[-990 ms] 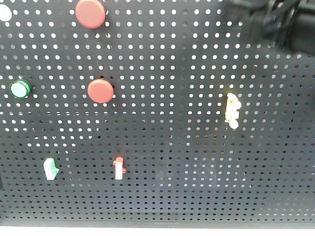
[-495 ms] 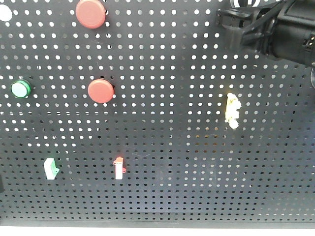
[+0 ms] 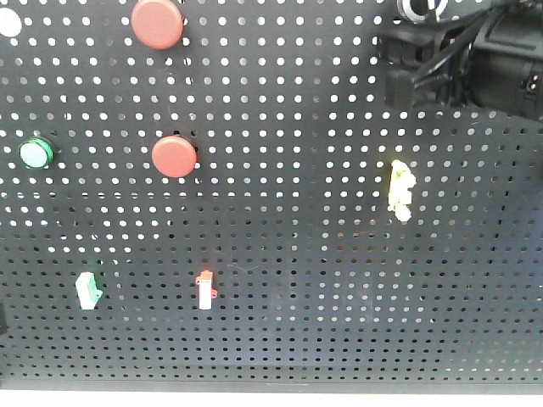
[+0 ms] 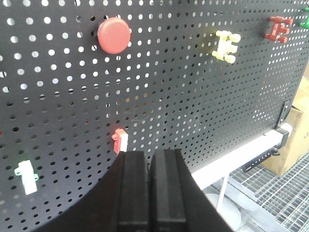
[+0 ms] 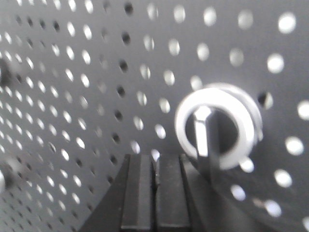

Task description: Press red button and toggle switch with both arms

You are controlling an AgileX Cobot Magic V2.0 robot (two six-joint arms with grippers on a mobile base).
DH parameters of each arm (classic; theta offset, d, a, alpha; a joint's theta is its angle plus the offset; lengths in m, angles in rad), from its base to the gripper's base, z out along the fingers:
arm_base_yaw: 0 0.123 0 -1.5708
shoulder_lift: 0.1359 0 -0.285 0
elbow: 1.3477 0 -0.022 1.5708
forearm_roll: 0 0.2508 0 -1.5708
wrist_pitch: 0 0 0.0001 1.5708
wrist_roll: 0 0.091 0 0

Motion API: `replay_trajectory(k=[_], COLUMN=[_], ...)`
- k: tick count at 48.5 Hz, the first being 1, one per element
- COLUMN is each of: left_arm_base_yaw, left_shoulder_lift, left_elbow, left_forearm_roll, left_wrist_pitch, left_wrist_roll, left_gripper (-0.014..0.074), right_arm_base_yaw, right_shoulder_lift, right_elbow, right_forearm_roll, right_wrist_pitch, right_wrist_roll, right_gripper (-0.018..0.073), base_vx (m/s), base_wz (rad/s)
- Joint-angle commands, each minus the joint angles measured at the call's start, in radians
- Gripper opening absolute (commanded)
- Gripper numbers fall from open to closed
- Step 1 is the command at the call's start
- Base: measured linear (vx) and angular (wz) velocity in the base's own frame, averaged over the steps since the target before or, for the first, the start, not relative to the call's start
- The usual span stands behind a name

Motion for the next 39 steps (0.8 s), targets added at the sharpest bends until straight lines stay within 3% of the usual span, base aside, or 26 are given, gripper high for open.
replay_trajectory(k=[1,10,18,22,31,37,38,39], left_arm_base_yaw=[-0.006,-0.006,-0.006,-0.006,-0.006,-0.006,-0.006,-0.006], left_shoulder_lift=[0.002,0.002,0.002,0.002,0.001,0.0,-0.04,-0.054], left_elbow=[-0.024,-0.024,-0.024,-0.024,-0.024,-0.01,0.072,0.093], left_forearm_roll=[-0.033,-0.033,-0.02,0.004,0.043,0.13,0.161,0.161], left_wrist_pitch=[-0.059,-0.059,-0.059,-0.054,-0.024,0.033,0.034,0.031], left_wrist_roll=[-0.007,-0.007,-0.006,-0.007,-0.007,-0.008,-0.01,-0.013], left_gripper=[0.0001,0.0001,0.0001,0.0001,0.0001,0.0001,0.0001,0.0001], right_arm_base_yaw=[-0.012,-0.012,-0.012,-0.012,-0.012,-0.012,-0.012,-0.012], right_shoulder_lift=[-0.026,-0.054,-0.101,-0.143,-0.31,-0.469,-0.657,-0.693], right_elbow=[-0.033,-0.033,-0.025,0.017,0.226,0.413,0.6,0.632], right_forearm_roll=[-0.054,-0.089,-0.121,-0.168,-0.31,-0.356,-0.362,-0.364], right_wrist_pitch=[-0.121,-0.117,0.046,0.048,-0.026,-0.045,-0.047,-0.047], right_wrist_roll=[0.042,0.073,0.124,0.178,0.297,0.334,0.339,0.341], right_gripper=[-0.0003,-0.0003,-0.0003,-0.0003,-0.0003,-0.0003,-0.0003,-0.0003], base_vx=[0.0,0.0,0.0,0.0,0.0,0.0,0.0,0.0], base_wz=[0.0,0.0,0.0,0.0,0.0,0.0,0.0,0.0])
